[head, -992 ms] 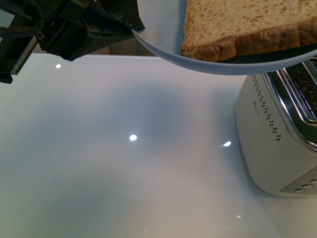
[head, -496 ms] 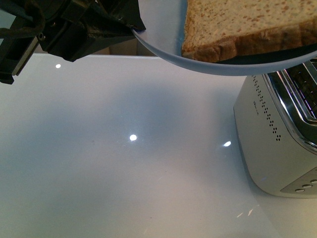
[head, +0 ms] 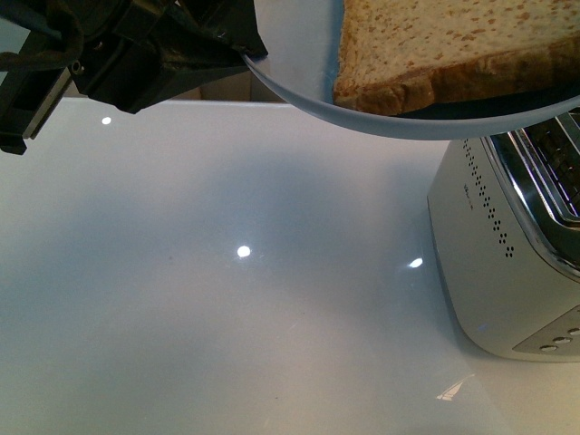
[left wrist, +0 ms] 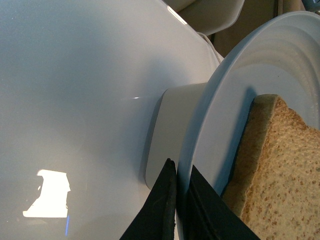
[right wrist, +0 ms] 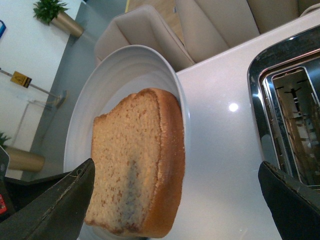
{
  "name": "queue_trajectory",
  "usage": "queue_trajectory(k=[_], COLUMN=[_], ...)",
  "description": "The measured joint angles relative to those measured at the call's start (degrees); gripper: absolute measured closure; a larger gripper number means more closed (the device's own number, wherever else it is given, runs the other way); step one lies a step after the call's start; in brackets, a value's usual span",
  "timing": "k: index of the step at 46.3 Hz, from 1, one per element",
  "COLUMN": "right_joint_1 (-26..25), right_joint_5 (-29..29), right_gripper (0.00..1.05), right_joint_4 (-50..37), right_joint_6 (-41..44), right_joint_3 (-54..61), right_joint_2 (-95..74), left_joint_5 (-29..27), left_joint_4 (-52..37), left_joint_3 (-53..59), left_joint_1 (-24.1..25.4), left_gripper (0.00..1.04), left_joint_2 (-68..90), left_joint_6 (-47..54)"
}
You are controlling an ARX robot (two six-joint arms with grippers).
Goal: Left arm holds plate, right arm toasts bread
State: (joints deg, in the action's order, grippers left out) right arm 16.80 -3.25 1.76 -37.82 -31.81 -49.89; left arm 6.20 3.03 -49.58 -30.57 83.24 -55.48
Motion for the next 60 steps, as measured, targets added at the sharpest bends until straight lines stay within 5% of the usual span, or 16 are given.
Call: queue_trajectory(k=[32, 60], right_joint_1=[4.5, 4.5], right_joint_5=[1.5, 1.6], right_gripper=[0.09, 0.38], right_joint_4=[-1.1, -1.1], right_joint_6=[-2.1, -3.2], right_joint_3=[-1.2, -1.2], right_joint_2=[-3.3, -3.3], left_joint_5=[0.0, 0.0], left_joint_4=[0.0, 0.0], left_joint_3=[0.0, 0.0], left_joint_1=[0.0, 0.0], left_gripper=[1.02, 1.02], left_joint_2=[0.0, 0.0], left_joint_6=[0.0, -0.1])
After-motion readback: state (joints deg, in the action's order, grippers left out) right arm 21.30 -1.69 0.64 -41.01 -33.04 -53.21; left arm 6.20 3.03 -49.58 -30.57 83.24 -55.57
